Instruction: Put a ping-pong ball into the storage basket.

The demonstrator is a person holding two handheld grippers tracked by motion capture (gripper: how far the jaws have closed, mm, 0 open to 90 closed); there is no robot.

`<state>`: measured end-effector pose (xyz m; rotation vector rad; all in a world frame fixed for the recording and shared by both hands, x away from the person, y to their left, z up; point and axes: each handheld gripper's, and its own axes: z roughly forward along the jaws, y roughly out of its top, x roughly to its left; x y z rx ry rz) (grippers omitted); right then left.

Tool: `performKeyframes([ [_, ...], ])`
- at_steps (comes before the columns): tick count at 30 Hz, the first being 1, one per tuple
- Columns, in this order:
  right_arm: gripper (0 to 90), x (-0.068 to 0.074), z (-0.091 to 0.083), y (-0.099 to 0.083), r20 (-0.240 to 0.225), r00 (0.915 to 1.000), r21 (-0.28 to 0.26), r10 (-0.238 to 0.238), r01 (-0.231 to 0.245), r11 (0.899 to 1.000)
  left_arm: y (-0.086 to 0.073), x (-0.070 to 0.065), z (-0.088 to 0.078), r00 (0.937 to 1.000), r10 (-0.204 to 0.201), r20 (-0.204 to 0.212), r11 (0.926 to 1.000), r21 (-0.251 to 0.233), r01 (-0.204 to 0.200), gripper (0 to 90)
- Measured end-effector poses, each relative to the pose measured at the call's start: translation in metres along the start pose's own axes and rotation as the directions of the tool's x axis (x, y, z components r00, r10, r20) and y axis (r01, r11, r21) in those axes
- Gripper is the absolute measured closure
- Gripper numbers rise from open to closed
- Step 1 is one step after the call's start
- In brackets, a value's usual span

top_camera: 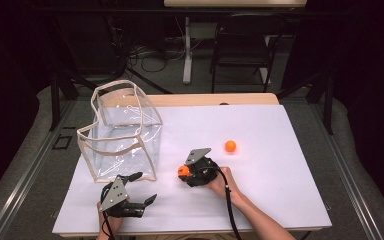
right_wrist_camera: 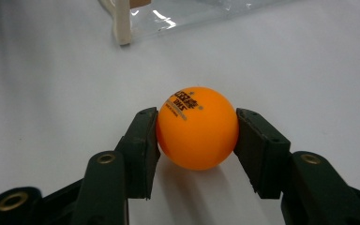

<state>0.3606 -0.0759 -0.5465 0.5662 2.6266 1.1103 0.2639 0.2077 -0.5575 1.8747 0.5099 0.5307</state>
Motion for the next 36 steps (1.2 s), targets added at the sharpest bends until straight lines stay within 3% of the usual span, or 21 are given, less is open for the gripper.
performKeyframes([
  [36,50.9,0.001,-0.031,0.015,0.036,0.9993,-0.103,-0.011,0.015,0.995,0.000,0.000,0.002,0.9999,0.004,0.012,1.0000,-0.001,-0.004,15.7],
])
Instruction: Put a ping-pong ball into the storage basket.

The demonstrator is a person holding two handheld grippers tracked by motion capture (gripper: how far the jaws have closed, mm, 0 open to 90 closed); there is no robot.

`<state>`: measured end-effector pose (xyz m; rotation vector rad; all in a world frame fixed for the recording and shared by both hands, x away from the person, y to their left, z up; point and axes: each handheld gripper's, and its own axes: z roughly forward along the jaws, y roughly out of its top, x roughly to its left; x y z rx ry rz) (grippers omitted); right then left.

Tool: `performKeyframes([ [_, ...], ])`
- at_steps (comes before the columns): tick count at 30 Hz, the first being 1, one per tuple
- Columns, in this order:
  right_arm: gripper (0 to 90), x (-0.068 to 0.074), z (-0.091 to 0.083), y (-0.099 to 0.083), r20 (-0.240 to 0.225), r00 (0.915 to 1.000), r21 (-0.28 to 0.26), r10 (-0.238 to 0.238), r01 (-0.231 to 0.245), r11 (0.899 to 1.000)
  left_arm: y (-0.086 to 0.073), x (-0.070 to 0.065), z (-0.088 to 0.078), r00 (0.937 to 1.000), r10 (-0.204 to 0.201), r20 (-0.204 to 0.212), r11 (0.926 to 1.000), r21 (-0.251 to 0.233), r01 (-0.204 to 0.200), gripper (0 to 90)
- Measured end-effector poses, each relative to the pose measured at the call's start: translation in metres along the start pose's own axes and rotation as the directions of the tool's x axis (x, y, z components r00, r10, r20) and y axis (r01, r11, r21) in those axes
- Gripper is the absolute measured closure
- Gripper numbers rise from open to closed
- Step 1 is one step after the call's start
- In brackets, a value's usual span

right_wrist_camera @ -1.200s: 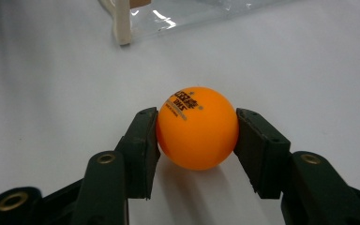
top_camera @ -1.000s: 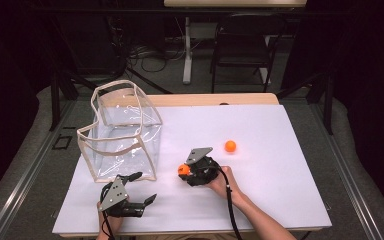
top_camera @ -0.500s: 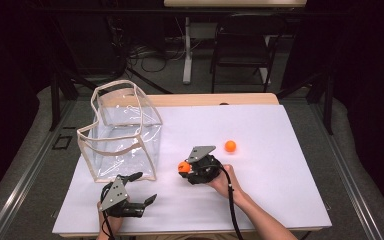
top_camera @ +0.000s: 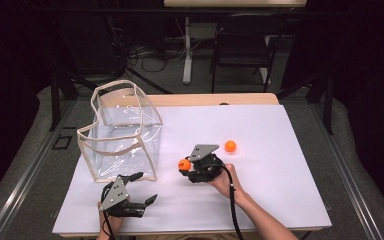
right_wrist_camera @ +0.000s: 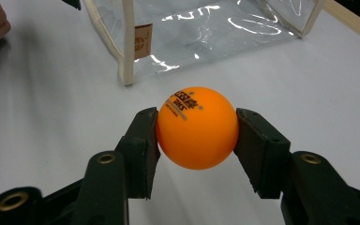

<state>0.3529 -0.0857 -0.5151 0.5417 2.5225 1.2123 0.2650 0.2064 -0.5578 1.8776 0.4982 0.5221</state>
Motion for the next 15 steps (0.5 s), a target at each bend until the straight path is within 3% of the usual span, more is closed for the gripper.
performKeyframes([
  [10,50.9,-0.001,-0.007,0.005,-0.003,0.9999,-0.037,0.016,-0.016,0.999,0.000,0.000,0.000,1.0000,0.001,0.002,1.0000,0.000,-0.001,15.7],
  [15,50.9,0.000,-0.011,0.008,0.017,0.9998,-0.054,0.010,-0.009,0.999,0.001,0.000,-0.001,1.0000,0.004,-0.002,1.0000,-0.002,-0.004,15.7],
])
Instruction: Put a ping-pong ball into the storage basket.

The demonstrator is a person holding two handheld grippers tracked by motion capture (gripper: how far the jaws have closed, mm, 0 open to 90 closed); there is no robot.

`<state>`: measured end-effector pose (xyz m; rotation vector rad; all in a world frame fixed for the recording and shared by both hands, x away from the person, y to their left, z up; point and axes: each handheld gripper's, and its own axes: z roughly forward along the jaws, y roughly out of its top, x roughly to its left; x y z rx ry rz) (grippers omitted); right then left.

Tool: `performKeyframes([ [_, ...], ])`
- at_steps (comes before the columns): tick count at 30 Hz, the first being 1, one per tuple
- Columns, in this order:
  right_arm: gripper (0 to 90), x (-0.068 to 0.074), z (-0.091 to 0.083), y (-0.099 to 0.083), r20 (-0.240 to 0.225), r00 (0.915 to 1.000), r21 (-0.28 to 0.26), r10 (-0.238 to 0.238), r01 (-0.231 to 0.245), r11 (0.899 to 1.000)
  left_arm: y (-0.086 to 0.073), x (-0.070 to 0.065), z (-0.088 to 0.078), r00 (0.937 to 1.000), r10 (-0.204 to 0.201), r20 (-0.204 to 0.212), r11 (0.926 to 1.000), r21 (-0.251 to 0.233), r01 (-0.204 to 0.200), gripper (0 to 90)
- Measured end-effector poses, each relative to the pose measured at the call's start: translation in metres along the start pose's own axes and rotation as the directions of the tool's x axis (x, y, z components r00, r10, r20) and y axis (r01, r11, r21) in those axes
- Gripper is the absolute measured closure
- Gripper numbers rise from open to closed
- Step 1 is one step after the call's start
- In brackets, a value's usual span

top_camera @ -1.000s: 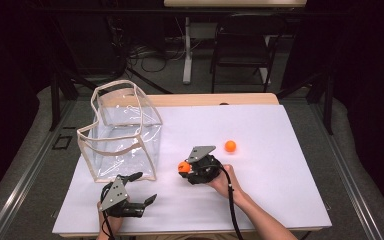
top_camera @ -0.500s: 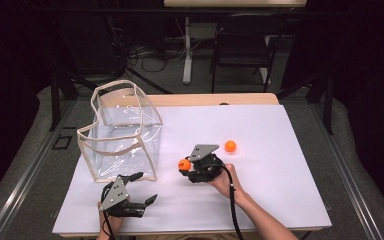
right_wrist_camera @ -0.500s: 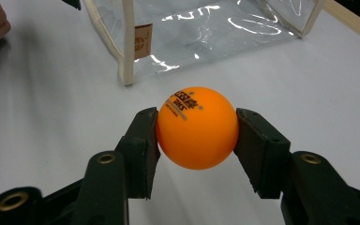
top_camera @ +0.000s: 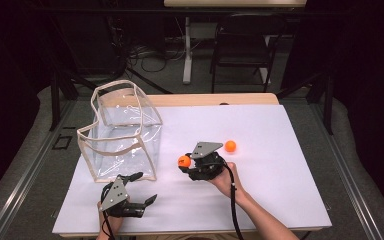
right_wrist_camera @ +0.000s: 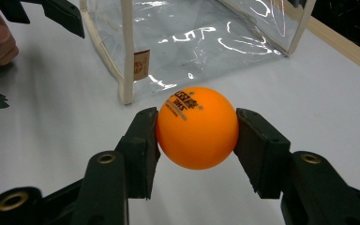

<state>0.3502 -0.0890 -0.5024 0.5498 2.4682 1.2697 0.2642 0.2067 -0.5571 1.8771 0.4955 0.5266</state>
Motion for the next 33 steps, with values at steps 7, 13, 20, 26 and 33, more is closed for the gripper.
performKeyframes([
  [7,50.9,0.000,-0.004,0.001,0.010,0.9999,-0.019,0.007,-0.006,1.000,0.000,0.000,0.002,1.0000,0.004,0.006,1.0000,0.003,-0.004,15.7],
  [13,50.9,-0.003,-0.008,0.003,0.012,0.9997,-0.050,0.023,-0.022,0.998,0.000,0.000,0.001,1.0000,0.005,0.003,1.0000,0.001,-0.005,15.7],
  [20,50.9,-0.003,-0.013,0.006,0.025,0.9991,-0.071,0.035,-0.033,0.997,0.000,0.000,0.002,1.0000,0.005,0.007,1.0000,0.004,-0.005,15.7],
  [26,50.9,-0.004,-0.016,0.008,0.029,0.9991,-0.073,0.030,-0.028,0.997,0.000,0.001,0.001,1.0000,0.000,-0.005,1.0000,0.004,0.000,15.7],
  [33,50.9,-0.003,-0.019,0.015,0.035,0.9992,-0.083,0.022,-0.019,0.996,0.000,0.002,0.001,1.0000,0.000,-0.010,1.0000,0.004,0.000,15.7],
])
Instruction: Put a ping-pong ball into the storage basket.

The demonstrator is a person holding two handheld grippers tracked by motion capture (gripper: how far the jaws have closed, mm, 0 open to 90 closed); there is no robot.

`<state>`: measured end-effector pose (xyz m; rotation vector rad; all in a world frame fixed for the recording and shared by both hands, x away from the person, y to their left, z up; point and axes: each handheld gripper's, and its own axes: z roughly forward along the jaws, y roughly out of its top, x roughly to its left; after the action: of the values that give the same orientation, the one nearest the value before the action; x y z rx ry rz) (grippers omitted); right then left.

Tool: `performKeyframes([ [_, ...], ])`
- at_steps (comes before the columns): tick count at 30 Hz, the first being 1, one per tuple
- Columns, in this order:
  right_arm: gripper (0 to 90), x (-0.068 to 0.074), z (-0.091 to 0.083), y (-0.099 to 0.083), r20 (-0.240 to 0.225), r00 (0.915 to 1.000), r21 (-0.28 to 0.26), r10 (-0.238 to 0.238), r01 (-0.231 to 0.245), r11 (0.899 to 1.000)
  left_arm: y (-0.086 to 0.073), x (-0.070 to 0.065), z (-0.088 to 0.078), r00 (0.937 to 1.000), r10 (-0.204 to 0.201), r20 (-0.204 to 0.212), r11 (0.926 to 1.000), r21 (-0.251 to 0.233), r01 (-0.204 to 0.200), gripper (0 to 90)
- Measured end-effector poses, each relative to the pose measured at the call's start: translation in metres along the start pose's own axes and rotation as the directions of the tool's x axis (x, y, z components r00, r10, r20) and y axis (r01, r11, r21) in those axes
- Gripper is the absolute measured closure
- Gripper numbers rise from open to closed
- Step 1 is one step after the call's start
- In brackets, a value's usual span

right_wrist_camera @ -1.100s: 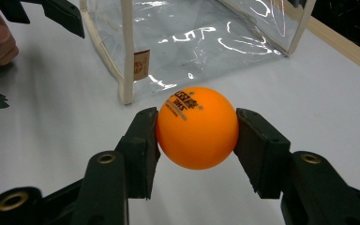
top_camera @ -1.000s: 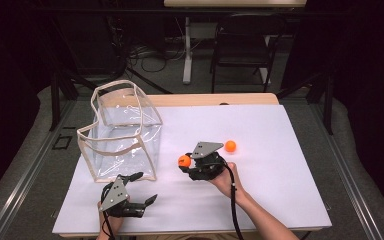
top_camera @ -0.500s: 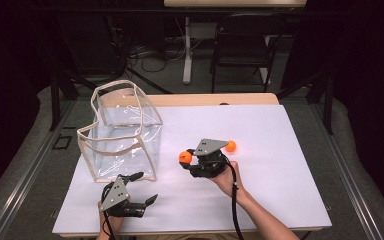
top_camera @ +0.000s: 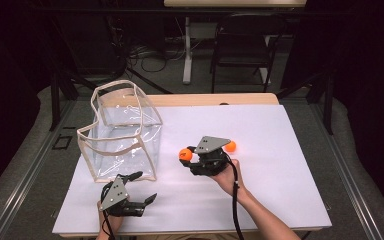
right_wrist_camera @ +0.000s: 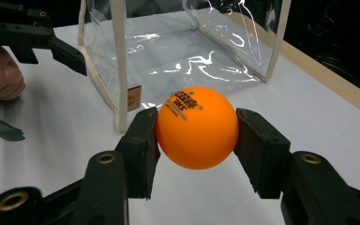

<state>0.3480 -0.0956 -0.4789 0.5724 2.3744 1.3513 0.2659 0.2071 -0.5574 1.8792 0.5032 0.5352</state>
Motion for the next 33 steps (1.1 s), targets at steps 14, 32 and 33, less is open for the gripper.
performKeyframes([
  [14,50.9,-0.003,0.009,0.020,-0.012,0.9998,0.014,-0.012,0.013,1.000,0.000,0.000,0.000,1.0000,-0.003,-0.002,1.0000,-0.003,0.002,15.7],
  [32,50.8,-0.010,0.012,0.041,-0.022,0.9996,0.028,-0.017,0.017,0.999,0.000,0.000,0.001,1.0000,0.004,0.003,1.0000,0.000,-0.004,15.7],
  [33,50.8,-0.010,0.012,0.041,-0.023,0.9996,0.036,-0.016,0.017,0.999,0.000,0.000,0.001,1.0000,0.005,0.004,1.0000,0.001,-0.005,15.7],
])
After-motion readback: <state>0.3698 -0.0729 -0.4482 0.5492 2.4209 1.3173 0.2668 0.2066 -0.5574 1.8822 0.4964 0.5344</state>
